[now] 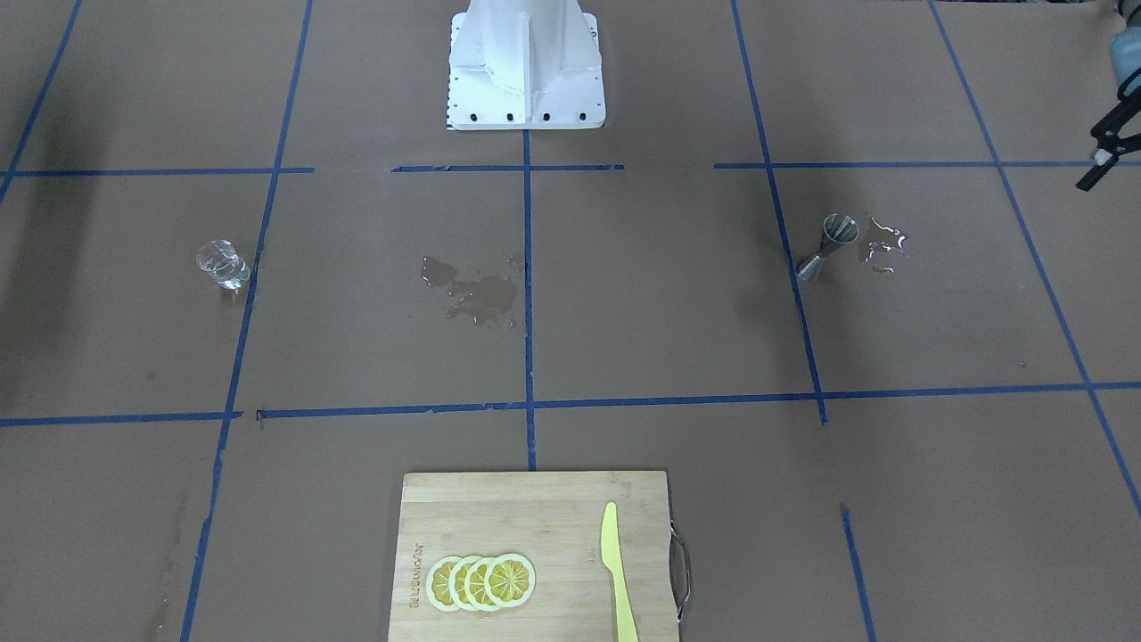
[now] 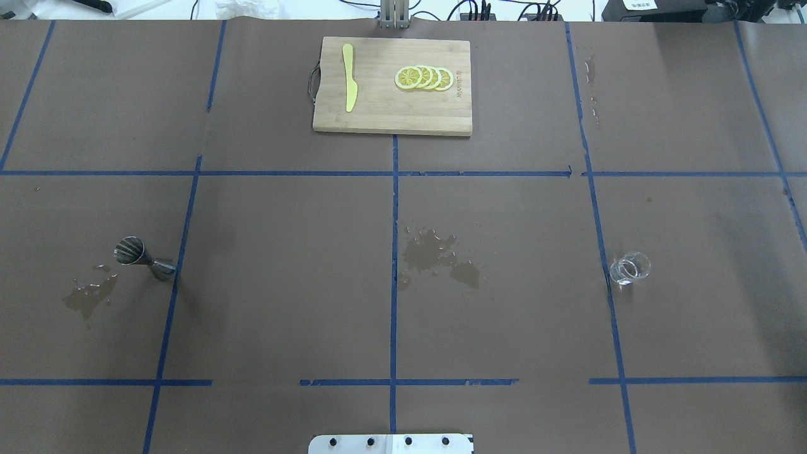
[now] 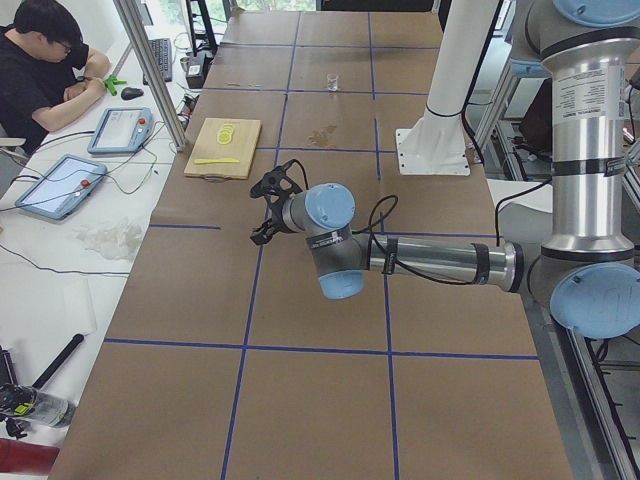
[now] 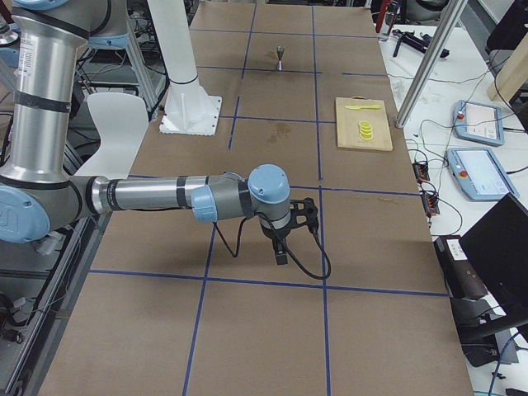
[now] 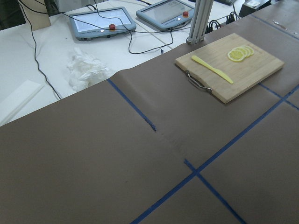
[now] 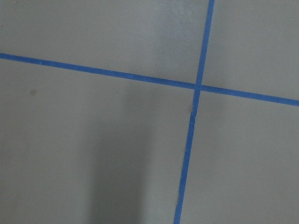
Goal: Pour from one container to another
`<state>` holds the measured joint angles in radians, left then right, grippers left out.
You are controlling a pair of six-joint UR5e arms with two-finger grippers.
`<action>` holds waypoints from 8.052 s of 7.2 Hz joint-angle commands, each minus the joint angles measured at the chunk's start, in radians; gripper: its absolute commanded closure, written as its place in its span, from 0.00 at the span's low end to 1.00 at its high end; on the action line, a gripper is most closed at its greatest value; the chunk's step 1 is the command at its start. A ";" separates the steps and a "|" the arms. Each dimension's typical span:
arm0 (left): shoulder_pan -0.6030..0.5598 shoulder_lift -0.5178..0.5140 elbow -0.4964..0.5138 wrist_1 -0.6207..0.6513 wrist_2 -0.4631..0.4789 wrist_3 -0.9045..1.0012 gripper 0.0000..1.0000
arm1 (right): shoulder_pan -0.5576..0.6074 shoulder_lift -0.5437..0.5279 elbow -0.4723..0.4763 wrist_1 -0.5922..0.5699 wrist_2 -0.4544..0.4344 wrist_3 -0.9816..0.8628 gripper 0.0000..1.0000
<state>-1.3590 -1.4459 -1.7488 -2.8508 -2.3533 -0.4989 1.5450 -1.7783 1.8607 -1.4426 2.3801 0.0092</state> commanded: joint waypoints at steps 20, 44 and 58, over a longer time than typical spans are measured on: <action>1.256 0.056 0.095 -0.282 1.894 -0.428 0.00 | 0.023 -0.015 0.005 -0.001 0.001 0.000 0.00; 1.218 -0.042 0.273 -0.326 1.812 -0.428 0.04 | 0.021 -0.003 -0.005 -0.001 -0.002 -0.001 0.00; 1.235 -0.067 0.296 -0.332 1.824 -0.388 0.28 | 0.021 -0.001 -0.005 -0.001 -0.002 0.000 0.00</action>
<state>-0.1242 -1.5114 -1.4536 -3.1828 -0.5293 -0.8862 1.5666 -1.7794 1.8562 -1.4435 2.3777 0.0092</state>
